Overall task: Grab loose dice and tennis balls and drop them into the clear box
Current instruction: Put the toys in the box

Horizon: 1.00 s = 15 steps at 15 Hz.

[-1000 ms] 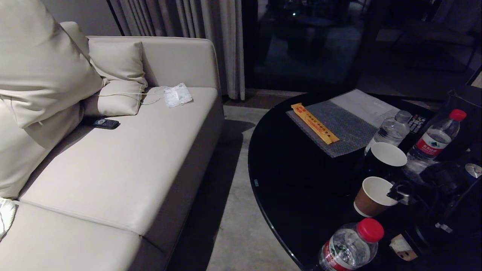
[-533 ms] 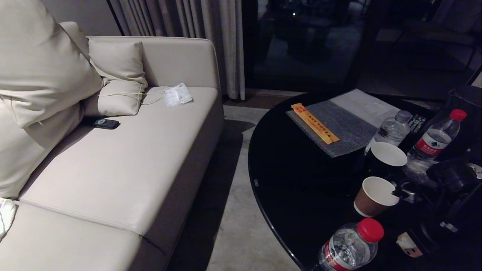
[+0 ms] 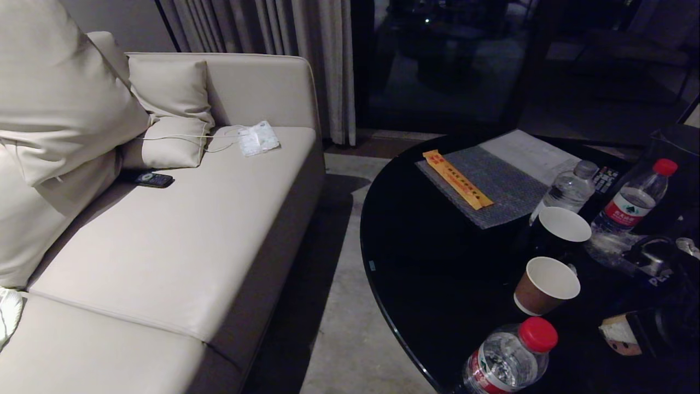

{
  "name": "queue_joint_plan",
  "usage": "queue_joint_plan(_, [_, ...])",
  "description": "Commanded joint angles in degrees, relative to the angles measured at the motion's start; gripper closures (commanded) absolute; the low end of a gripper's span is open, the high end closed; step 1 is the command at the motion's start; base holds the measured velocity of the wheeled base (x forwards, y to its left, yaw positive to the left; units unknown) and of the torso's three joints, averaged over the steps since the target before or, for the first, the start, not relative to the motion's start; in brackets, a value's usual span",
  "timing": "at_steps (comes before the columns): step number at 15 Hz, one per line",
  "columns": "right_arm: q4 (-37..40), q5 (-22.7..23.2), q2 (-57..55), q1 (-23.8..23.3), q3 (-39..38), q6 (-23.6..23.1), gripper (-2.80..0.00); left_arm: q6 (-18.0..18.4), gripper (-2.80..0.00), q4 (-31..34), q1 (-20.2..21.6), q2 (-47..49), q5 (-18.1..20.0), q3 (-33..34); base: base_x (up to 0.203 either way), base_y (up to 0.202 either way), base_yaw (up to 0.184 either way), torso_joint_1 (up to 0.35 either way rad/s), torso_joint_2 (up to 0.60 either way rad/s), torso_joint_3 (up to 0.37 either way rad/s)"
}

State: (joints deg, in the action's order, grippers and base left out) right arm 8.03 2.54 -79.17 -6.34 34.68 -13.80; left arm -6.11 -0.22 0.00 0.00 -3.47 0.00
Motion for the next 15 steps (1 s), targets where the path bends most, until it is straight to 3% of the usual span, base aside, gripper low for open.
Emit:
queue_joint_plan(1, [1.72,0.13,13.37,0.13,-1.7,2.6,0.0,-0.05,0.0,-0.04,0.0,0.09,-0.04,0.09,0.0,0.0,0.0,0.0,0.0,0.0])
queue_joint_plan(4, [7.34,0.2,28.31,2.19,-4.5,8.99,0.0,-0.05,0.0,-0.04,0.0,0.09,-0.04,0.09,0.0,0.0,0.0,0.0,0.0,0.0])
queue_joint_plan(7, [10.44,0.0,42.7,3.88,-11.11,11.73,0.0,-0.05,0.0,-0.04,0.0,0.09,-0.04,0.09,0.0,0.0,0.0,0.0,0.0,0.0])
queue_joint_plan(12, [7.9,-2.62,62.38,4.83,-24.33,14.56,0.0,-0.05,0.0,-0.04,0.08,0.09,-0.04,0.09,0.0,0.0,0.0,0.0,0.0,0.0])
queue_joint_plan(15, [6.44,-4.14,67.62,5.13,-28.63,17.85,0.0,-0.05,0.0,-0.04,0.0,0.09,-0.04,0.09,0.0,0.0,0.0,0.0,0.0,0.0])
